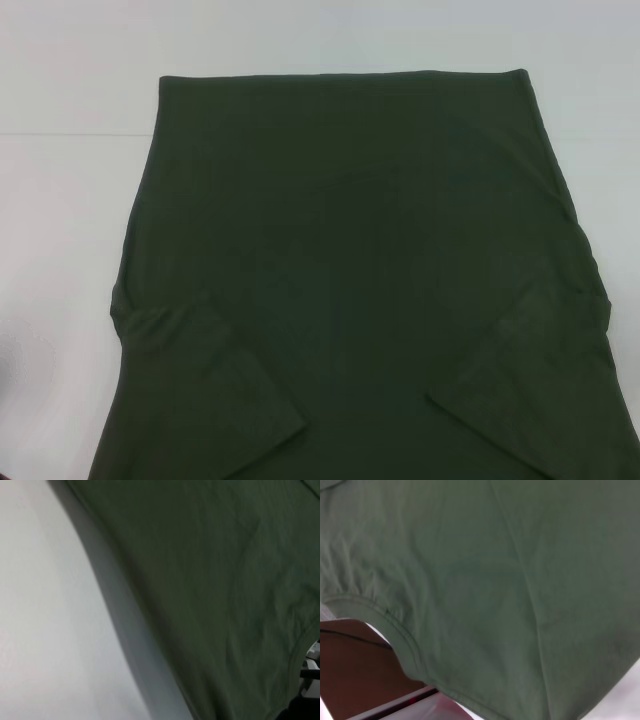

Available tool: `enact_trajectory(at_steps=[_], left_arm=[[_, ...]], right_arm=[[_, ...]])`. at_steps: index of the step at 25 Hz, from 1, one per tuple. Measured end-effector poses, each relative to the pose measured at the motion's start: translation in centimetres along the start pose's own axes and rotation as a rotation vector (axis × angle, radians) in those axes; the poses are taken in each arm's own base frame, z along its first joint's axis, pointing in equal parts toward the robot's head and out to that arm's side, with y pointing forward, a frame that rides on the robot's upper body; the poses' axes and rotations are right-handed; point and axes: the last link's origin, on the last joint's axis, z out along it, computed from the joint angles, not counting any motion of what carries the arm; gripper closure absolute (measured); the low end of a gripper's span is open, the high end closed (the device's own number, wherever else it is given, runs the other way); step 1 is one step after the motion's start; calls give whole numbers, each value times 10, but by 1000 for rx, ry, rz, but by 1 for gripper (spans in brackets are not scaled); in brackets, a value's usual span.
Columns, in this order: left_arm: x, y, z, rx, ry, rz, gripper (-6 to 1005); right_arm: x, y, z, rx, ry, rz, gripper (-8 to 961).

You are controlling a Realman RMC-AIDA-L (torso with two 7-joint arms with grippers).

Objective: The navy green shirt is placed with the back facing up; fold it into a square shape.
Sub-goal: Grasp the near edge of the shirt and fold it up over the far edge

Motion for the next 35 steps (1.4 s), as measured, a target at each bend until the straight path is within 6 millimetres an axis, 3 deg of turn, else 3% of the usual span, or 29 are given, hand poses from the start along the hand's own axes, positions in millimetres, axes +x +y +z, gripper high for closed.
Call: enact_trajectory(at_steps=[8,20,35], left_arm=[[6,-2,-2,-14,79,-3,990],[33,-12,-36,11,375,-37,978],[72,-20,-64,67,665,-80,964]], right_arm=[[-5,1,-6,-38,-87,16,899],[-17,-7,-47,-166,-469,37,898],[-38,-25,-70,-193,-825,60,889]])
